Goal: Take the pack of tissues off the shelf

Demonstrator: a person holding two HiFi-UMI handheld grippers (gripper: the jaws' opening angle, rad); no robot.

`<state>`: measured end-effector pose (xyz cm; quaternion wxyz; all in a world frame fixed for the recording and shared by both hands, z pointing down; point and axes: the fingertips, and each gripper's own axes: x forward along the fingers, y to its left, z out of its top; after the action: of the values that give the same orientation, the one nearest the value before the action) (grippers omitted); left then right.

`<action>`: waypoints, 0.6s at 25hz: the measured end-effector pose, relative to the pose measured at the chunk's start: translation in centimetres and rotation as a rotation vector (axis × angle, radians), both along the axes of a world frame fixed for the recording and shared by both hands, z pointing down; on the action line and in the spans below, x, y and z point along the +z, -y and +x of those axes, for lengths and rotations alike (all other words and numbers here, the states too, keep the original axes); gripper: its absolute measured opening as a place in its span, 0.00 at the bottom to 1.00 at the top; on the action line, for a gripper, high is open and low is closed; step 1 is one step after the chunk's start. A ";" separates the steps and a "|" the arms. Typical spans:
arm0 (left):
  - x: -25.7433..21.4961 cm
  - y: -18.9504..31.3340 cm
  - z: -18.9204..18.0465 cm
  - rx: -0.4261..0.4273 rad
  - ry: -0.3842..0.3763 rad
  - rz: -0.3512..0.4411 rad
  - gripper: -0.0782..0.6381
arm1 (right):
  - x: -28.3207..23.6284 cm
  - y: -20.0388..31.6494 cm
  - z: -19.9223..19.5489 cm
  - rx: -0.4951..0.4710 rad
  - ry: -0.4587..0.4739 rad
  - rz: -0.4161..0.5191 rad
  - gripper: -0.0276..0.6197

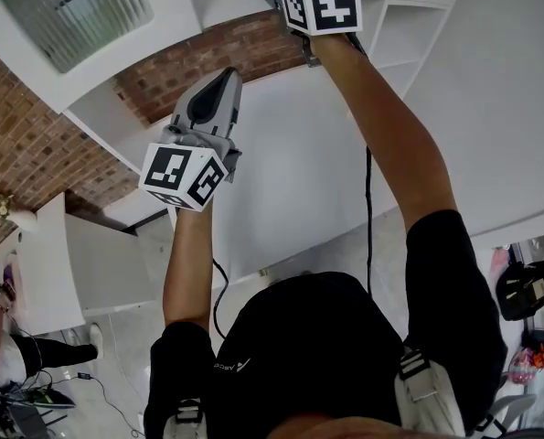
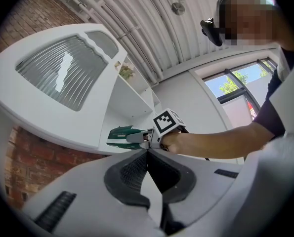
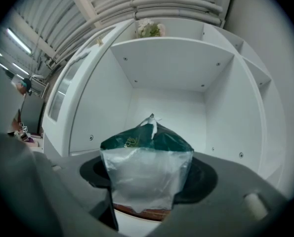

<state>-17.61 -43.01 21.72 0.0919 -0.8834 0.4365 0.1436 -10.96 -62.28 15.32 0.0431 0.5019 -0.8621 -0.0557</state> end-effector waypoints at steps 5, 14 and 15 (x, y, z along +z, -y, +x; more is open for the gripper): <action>-0.8 -0.6 0.3 -0.008 -0.002 0.016 0.11 | -0.8 -3.2 0.9 -0.070 0.058 0.043 0.54; -2.3 -2.2 1.5 -0.023 -0.003 0.046 0.11 | -1.0 -11.8 2.1 -0.218 0.137 0.146 0.54; -2.4 -2.5 1.6 -0.027 -0.002 0.046 0.11 | -0.8 -12.6 2.3 -0.230 0.146 0.152 0.54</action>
<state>-16.02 -40.54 19.33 0.1135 -0.8749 0.4453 0.1531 -8.64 -49.69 14.57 -0.0643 0.4043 -0.9081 -0.0886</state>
